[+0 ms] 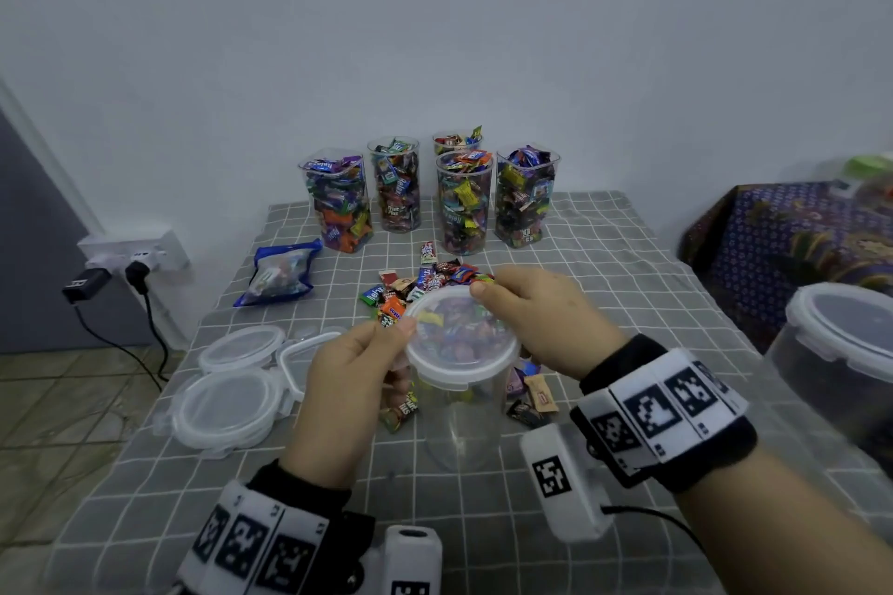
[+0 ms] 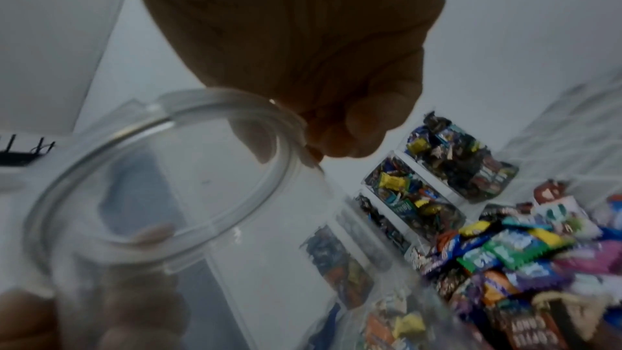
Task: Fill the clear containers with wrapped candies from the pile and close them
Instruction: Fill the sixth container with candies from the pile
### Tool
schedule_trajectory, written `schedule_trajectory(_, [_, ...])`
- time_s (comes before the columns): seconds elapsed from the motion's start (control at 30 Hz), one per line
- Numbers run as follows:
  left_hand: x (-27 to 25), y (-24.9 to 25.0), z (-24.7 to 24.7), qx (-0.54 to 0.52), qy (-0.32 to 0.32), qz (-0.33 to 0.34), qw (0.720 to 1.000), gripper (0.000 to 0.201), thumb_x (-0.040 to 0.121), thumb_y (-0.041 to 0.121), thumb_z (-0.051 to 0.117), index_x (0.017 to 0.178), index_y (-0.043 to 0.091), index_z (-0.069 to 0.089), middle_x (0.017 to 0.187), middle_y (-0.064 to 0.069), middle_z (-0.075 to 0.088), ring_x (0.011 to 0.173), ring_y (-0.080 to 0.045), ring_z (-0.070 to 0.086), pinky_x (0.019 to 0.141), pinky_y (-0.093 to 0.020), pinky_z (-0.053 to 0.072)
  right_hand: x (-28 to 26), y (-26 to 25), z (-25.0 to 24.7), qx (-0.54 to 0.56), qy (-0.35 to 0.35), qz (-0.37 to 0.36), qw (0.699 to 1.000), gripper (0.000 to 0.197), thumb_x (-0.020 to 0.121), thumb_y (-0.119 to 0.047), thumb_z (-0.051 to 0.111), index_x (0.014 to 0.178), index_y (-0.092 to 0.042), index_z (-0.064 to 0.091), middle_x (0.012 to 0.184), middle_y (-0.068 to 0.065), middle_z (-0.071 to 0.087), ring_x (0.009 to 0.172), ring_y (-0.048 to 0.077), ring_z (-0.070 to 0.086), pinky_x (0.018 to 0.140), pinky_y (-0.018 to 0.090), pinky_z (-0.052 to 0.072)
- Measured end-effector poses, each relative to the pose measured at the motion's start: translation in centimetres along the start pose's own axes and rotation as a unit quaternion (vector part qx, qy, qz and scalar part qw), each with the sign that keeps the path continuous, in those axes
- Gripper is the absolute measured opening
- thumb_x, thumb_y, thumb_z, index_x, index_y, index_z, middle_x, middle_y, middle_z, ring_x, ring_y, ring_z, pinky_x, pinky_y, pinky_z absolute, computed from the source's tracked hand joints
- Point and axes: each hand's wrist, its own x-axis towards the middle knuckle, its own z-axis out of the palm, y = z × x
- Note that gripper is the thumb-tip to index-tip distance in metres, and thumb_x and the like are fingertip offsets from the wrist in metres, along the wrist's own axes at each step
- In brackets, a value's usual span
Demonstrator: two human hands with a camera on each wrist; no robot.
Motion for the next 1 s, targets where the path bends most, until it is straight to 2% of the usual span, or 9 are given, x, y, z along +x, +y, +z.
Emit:
schedule_trajectory(0.27, [0.0, -0.7, -0.2, -0.015, 0.012, -0.007, 1.0, 0.03, 0.096, 0.027, 0.047, 0.07, 0.012, 0.055, 0.06, -0.004, 0.055, 0.056, -0.013, 0.05, 0.054, -0.026, 0.042, -0.3, 0.2, -0.1, -0.083, 0.081, -0.011, 0.993, 0.04, 0.091, -0.047, 0.047, 0.066, -0.016, 0.042, 0.063, 0.0, 0.046, 0.062, 0.018, 0.044, 0.06, 0.035, 0.035])
schedule_trajectory(0.33, [0.0, -1.3, -0.3, -0.003, 0.001, -0.009, 1.0, 0.022, 0.097, 0.02, 0.047, 0.078, 0.013, 0.057, 0.069, -0.003, 0.061, 0.066, -0.014, 0.057, 0.059, -0.027, 0.044, -0.7, 0.4, -0.2, -0.099, 0.124, -0.045, 0.986, 0.032, 0.09, -0.048, 0.049, 0.084, -0.017, 0.052, 0.08, -0.003, 0.052, 0.076, 0.017, 0.05, 0.068, 0.035, 0.041])
schedule_trajectory(0.4, [0.0, -2.1, -0.8, 0.041, -0.043, 0.0, 0.998, 0.006, 0.089, 0.01, 0.057, 0.086, 0.015, 0.057, 0.083, 0.001, 0.066, 0.081, -0.015, 0.061, 0.067, -0.027, 0.047, -1.3, 0.2, -0.3, -0.084, 0.091, -0.079, 0.989, 0.053, 0.081, -0.062, 0.047, 0.113, -0.021, 0.054, 0.102, -0.01, 0.049, 0.094, 0.009, 0.048, 0.079, 0.029, 0.04])
schedule_trajectory(0.47, [0.0, -2.9, -1.0, 0.062, -0.116, 0.013, 0.991, 0.037, 0.069, 0.015, 0.07, 0.102, 0.023, 0.055, 0.102, 0.004, 0.067, 0.096, -0.011, 0.062, 0.07, -0.019, 0.05, -2.0, -0.2, -0.3, -0.075, 0.018, -0.102, 0.992, 0.085, 0.063, -0.078, 0.04, 0.13, -0.026, 0.045, 0.117, -0.013, 0.046, 0.105, 0.002, 0.042, 0.088, 0.025, 0.036])
schedule_trajectory(0.6, [0.0, -3.5, -0.1, 0.068, -0.17, 0.063, 0.981, 0.087, 0.05, 0.024, 0.082, 0.128, 0.022, 0.045, 0.118, 0.008, 0.064, 0.108, -0.002, 0.06, 0.079, -0.013, 0.049, -2.9, -0.9, 0.2, -0.101, -0.036, -0.141, 0.984, 0.106, 0.049, -0.08, 0.057, 0.137, -0.024, 0.036, 0.126, -0.013, 0.04, 0.113, 0.003, 0.037, 0.097, 0.021, 0.032])
schedule_trajectory(0.73, [0.0, -3.5, 0.7, 0.087, -0.138, 0.094, 0.982, 0.083, 0.053, 0.036, 0.082, 0.129, 0.025, 0.049, 0.116, 0.014, 0.065, 0.108, -0.002, 0.061, 0.085, -0.016, 0.049, -2.6, -0.9, 0.7, -0.093, -0.003, -0.143, 0.985, 0.107, 0.044, -0.077, 0.044, 0.137, -0.022, 0.038, 0.121, -0.01, 0.044, 0.111, 0.008, 0.043, 0.092, 0.02, 0.035])
schedule_trajectory(0.83, [-0.1, -3.0, 0.7, 0.11, -0.132, 0.091, 0.981, 0.082, 0.049, 0.043, 0.085, 0.122, 0.037, 0.048, 0.113, 0.026, 0.062, 0.106, 0.008, 0.057, 0.087, -0.021, 0.047, -2.6, -1.3, 0.0, -0.001, 0.016, -0.103, 0.995, 0.1, 0.049, -0.07, 0.058, 0.137, -0.025, 0.038, 0.117, -0.015, 0.043, 0.108, 0.001, 0.043, 0.083, 0.011, 0.034])
schedule_trajectory(0.93, [-0.2, -2.8, 0.6, 0.125, -0.135, 0.082, 0.979, 0.084, 0.05, 0.043, 0.088, 0.12, 0.048, 0.042, 0.11, 0.042, 0.053, 0.104, 0.017, 0.052, 0.09, -0.02, 0.043, -1.9, -1.1, -1.5, 0.104, 0.083, -0.084, 0.988, 0.08, 0.059, -0.054, 0.071, 0.128, -0.028, 0.041, 0.122, -0.008, 0.046, 0.109, 0.006, 0.048, 0.087, 0.021, 0.04])
schedule_trajectory(1.0, [-0.1, -3.1, 0.5, 0.13, -0.135, 0.08, 0.979, 0.085, 0.047, 0.05, 0.082, 0.121, 0.05, 0.041, 0.112, 0.042, 0.052, 0.106, 0.016, 0.051, 0.092, -0.021, 0.043, -1.0, 0.1, -2.3, 0.113, 0.141, -0.059, 0.982, 0.073, 0.068, -0.045, 0.078, 0.128, -0.025, 0.042, 0.124, -0.004, 0.045, 0.108, 0.01, 0.046, 0.086, 0.026, 0.038])
